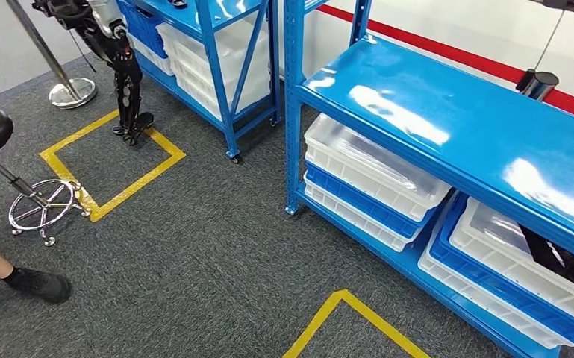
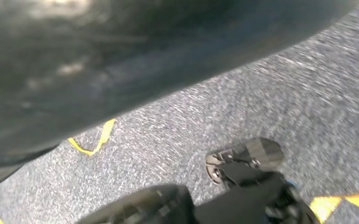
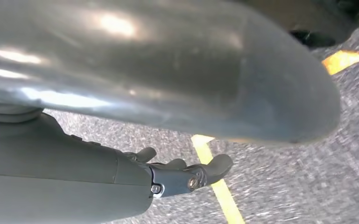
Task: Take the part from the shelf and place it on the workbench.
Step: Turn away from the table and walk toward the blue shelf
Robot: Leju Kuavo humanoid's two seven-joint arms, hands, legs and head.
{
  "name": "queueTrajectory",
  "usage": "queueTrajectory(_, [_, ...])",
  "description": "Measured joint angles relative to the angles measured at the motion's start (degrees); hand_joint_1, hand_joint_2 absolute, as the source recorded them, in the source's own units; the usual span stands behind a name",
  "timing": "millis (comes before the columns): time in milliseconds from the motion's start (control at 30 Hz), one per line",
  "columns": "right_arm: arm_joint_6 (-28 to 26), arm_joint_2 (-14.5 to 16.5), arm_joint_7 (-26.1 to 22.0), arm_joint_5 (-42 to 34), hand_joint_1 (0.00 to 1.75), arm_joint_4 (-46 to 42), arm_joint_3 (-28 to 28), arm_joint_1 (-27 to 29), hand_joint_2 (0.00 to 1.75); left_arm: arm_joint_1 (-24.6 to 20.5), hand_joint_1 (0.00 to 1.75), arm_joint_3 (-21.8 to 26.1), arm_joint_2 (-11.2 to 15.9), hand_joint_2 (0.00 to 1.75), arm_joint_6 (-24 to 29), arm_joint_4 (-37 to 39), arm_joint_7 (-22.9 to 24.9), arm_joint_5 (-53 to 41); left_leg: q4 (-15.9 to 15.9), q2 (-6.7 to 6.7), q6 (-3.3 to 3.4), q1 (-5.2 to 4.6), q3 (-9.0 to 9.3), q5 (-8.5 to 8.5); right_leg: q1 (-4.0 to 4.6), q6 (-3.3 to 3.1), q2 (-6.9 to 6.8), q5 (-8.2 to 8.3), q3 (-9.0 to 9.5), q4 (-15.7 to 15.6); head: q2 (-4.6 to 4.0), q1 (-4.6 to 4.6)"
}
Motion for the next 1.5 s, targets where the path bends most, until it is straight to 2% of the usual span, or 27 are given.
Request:
queueTrajectory(33, [0.0,0.0,0.0,0.0,0.00,0.0,0.0,0.0,0.00,0.0,0.00,0.0,0.0,0.00,-0.1,0.0,0.0,0.0,2.0,-1.63,-0.21,0.14,-0.74,-1.37,-0.26,-0.41,0.69,0.11,0.28,-0.1,0.00,-0.13])
queueTrajectory(100, [0.0,0.0,0.0,0.0,0.00,0.0,0.0,0.0,0.00,0.1,0.00,0.0,0.0,0.00,-0.2,0.0,-0.1,0.0,9.2,-4.75,-0.31,0.27,-4.12,-5.18,-0.31,-0.90,2.17,0.20,0.39,-0.2,0.00,-0.39])
queueTrajectory(167, [0.0,0.0,0.0,0.0,0.00,0.0,0.0,0.0,0.00,0.3,0.00,0.0,0.0,0.00,-0.3,0.1,-0.1,0.0,14.9,-5.60,-0.29,0.27,-7.35,-6.90,-0.06,-1.00,3.96,0.17,0.48,-0.1,0.00,-0.43])
queueTrajectory(200, [0.0,0.0,0.0,0.0,0.00,0.0,0.0,0.1,0.00,0.4,0.00,0.0,0.0,0.00,-0.3,0.1,0.0,0.0,14.8,-5.70,-0.23,0.28,-7.66,-5.91,-0.01,-1.00,4.89,0.16,0.58,-0.1,0.00,-0.42])
queueTrajectory(233, [0.0,-0.1,0.0,0.0,0.00,0.0,0.0,0.1,0.00,0.4,0.00,0.0,0.0,0.00,-0.4,0.1,0.0,0.0,12.5,-5.89,-0.16,0.32,-6.91,-3.92,-0.01,-0.98,5.79,0.15,0.73,-0.1,0.00,-0.43])
queueTrajectory(300, [0.0,-0.1,0.0,0.0,0.00,0.0,0.0,0.1,0.00,0.4,0.00,0.0,0.0,0.00,-0.4,0.1,0.0,0.0,5.0,-7.71,-0.06,0.54,-3.84,0.38,0.08,-0.82,7.41,0.07,0.96,0.0,0.01,-0.45])
queueTrajectory(333, [0.0,0.0,0.0,0.0,0.00,0.0,0.0,0.0,0.00,0.4,0.00,0.0,0.0,0.00,-0.5,0.1,-0.1,0.0,2.1,-8.60,0.04,0.62,-2.69,1.58,0.16,-0.64,8.07,0.05,0.91,0.0,0.01,-0.43])
queueTrajectory(400, [0.0,-0.1,0.0,0.0,0.00,0.0,0.0,0.1,0.00,0.2,0.00,0.0,0.0,0.00,-0.5,0.1,-0.1,0.0,0.1,-9.28,0.46,0.33,-1.99,1.97,0.18,0.03,9.05,0.15,0.57,-0.1,0.00,-0.41])
queueTrajectory(467, [0.0,-0.1,0.0,0.0,0.00,0.0,0.0,0.4,0.00,0.0,0.00,0.0,0.0,0.00,-0.5,0.1,-0.1,0.0,-0.3,-8.10,1.32,0.14,-1.98,2.36,-0.04,0.73,9.44,0.30,-0.05,-0.2,0.00,-0.42])
queueTrajectory(533, [0.0,-0.1,0.0,0.0,0.00,0.0,0.0,0.4,0.00,0.0,0.00,0.0,-0.1,0.00,-0.5,0.1,-0.1,0.0,-0.7,-6.83,2.29,0.19,-1.97,2.73,0.14,0.79,7.01,-1.09,-1.72,2.4,0.00,-0.20])
queueTrajectory(600, [0.0,-0.1,0.0,0.0,0.00,0.0,0.0,0.2,0.00,0.1,0.00,0.0,-0.1,0.00,-0.5,0.1,-0.1,0.0,-0.9,-5.40,2.84,0.01,-2.06,2.81,0.29,0.31,3.93,-4.12,-4.96,8.7,0.00,0.04])
queueTrajectory(667, [0.0,-0.1,0.0,0.0,0.00,0.0,0.0,0.1,0.00,0.3,0.00,0.1,-0.1,0.00,-0.5,0.1,-0.1,0.0,-0.9,-3.80,2.98,-0.16,-2.11,2.74,0.21,0.34,3.02,-6.09,-7.84,14.4,0.00,0.08])
queueTrajectory(700, [0.1,-0.1,0.0,0.0,0.00,0.0,0.0,0.1,0.00,0.3,0.00,0.1,-0.1,0.00,-0.5,0.1,-0.1,0.0,-0.9,-3.06,2.99,-0.19,-2.12,2.70,0.16,0.67,2.79,-5.99,-8.02,14.8,0.00,0.09])
queueTrajectory(767, [0.1,-0.1,0.0,0.0,0.00,0.0,0.0,0.2,0.00,0.3,0.00,0.1,-0.1,0.00,-0.5,0.1,0.0,0.0,-0.9,-1.84,2.90,-0.20,-2.06,2.60,0.08,1.56,2.07,-4.30,-5.94,11.1,0.01,0.11])
queueTrajectory(800, [0.1,-0.1,0.0,0.0,0.00,0.0,0.0,0.2,0.00,0.2,0.00,0.1,-0.1,0.00,-0.5,0.1,0.0,0.0,-0.9,-1.25,2.73,-0.33,-1.92,2.49,0.13,1.78,0.55,-3.10,-3.79,7.1,0.01,0.15])
queueTrajectory(900, [0.2,-0.2,0.0,0.1,0.00,0.0,-0.1,-0.2,0.00,0.3,0.00,0.3,-0.1,0.00,-0.5,0.1,0.0,-0.1,-0.9,0.76,1.68,-0.77,-1.17,1.80,0.50,1.23,-2.74,-0.88,0.33,-0.2,0.00,0.02])
queueTrajectory(967, [0.2,-0.1,0.0,0.2,0.00,0.0,-0.2,-0.2,0.00,0.1,0.00,0.4,-0.1,0.00,-0.5,0.0,0.0,-0.1,-1.0,1.65,0.90,-0.57,-0.51,1.47,0.45,0.42,-1.29,-0.42,0.38,-0.4,0.00,-0.06])
queueTrajectory(1033, [0.3,-0.1,0.0,0.2,0.00,0.0,-0.4,0.0,0.00,0.0,0.00,0.5,-0.1,0.00,-0.5,0.0,0.0,-0.2,0.8,-0.71,0.21,-0.25,-0.80,-0.11,-0.06,-0.31,0.18,-0.01,0.76,-0.7,0.00,-0.22])
queueTrajectory(1100, [0.3,-0.1,-0.1,0.3,0.00,0.0,-0.5,-0.1,0.00,0.1,0.00,0.6,-0.1,0.00,-0.5,0.0,0.0,-0.2,7.0,-4.35,-0.16,-0.10,-3.44,-3.75,-0.34,-0.80,1.62,0.20,1.01,-0.8,0.01,-0.41])
queueTrajectory(1167, [0.3,0.0,-0.1,0.4,0.00,0.0,-0.6,0.0,0.00,0.3,0.00,0.7,-0.1,0.00,-0.5,0.1,0.0,-0.3,13.8,-5.53,-0.32,-0.09,-6.83,-6.41,-0.25,-0.96,3.31,0.22,1.02,-0.7,0.01,-0.41])
queueTrajectory(1200, [0.3,0.0,-0.2,0.4,0.00,0.0,-0.6,0.0,0.00,0.4,0.00,0.8,-0.1,0.00,-0.4,0.1,0.0,-0.3,14.9,-5.66,-0.38,-0.04,-7.60,-6.12,-0.24,-0.95,4.25,0.21,1.06,-0.7,0.01,-0.42])
queueTrajectory(1233, [0.3,0.0,-0.2,0.5,0.00,0.0,-0.6,0.1,0.00,0.4,0.00,0.9,-0.1,0.00,-0.4,0.1,0.0,-0.3,13.8,-5.76,-0.40,0.07,-7.36,-4.69,-0.28,-0.93,5.19,0.20,1.13,-0.6,0.00,-0.42])
queueTrajectory(1267, [0.4,0.0,-0.2,0.5,0.00,0.0,-0.6,0.1,0.00,0.4,0.00,1.0,-0.1,0.00,-0.4,0.1,0.0,-0.4,10.8,-6.11,-0.42,0.25,-6.18,-2.49,-0.34,-0.90,6.10,0.18,1.20,-0.5,0.00,-0.43])
queueTrajectory(1333, [0.4,0.1,-0.2,0.6,0.00,0.0,-0.6,0.0,0.00,0.4,0.00,1.1,-0.1,0.00,-0.4,0.1,0.0,-0.5,3.4,-8.58,-0.45,0.75,-3.21,1.16,-0.28,-0.61,7.67,0.05,1.07,-0.2,0.00,-0.47])
queueTrajectory(1400, [0.4,0.1,-0.2,0.7,0.00,0.0,-0.6,0.0,0.00,0.3,0.00,1.1,-0.1,0.00,-0.3,0.1,0.0,-0.5,0.1,-10.23,-0.10,0.77,-1.98,2.11,-0.19,0.04,8.82,0.08,0.57,-0.1,0.00,-0.48])
queueTrajectory(1467, [0.4,0.1,-0.2,0.7,0.00,0.0,-0.6,0.2,0.00,0.1,0.00,1.1,-0.1,0.00,-0.3,0.1,-0.1,-0.5,-0.2,-9.18,0.78,0.46,-1.99,2.28,-0.33,0.84,9.63,0.37,-0.09,-0.4,0.00,-0.47])
queueTrajectory(1500, [0.4,0.1,-0.2,0.7,0.00,0.0,-0.7,0.3,0.00,0.1,0.00,1.1,-0.1,0.00,-0.3,0.1,-0.1,-0.5,-0.4,-8.57,1.26,0.42,-1.95,2.48,-0.34,1.11,9.03,0.29,-0.46,-0.1,0.00,-0.48])
